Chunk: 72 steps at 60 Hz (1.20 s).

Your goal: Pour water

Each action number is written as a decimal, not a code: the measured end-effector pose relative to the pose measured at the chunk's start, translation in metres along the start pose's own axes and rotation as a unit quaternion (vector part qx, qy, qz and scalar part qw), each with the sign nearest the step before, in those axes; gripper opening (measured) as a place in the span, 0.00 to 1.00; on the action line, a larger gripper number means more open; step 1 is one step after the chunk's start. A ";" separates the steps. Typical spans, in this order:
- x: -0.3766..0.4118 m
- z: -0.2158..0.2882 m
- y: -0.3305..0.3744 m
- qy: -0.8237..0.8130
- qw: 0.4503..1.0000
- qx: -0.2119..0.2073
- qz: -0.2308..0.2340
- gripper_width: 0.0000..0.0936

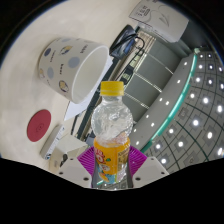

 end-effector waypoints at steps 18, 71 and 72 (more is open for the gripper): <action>-0.017 -0.011 0.010 -0.171 0.984 0.013 0.044 0.43; 0.106 0.031 0.015 -0.823 0.495 -0.007 0.280 0.50; 0.107 0.029 0.013 -0.823 0.495 -0.009 0.280 0.51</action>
Point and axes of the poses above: the point between the fingertips, and its own axes, seen from behind it with the camera up: x to the left, z up, y backward, against the way the camera looks, the point moved 4 cm from there along y, backward, against the way the camera looks, and after that the axes turned 2 degrees about -z, right-handed, at the moved point
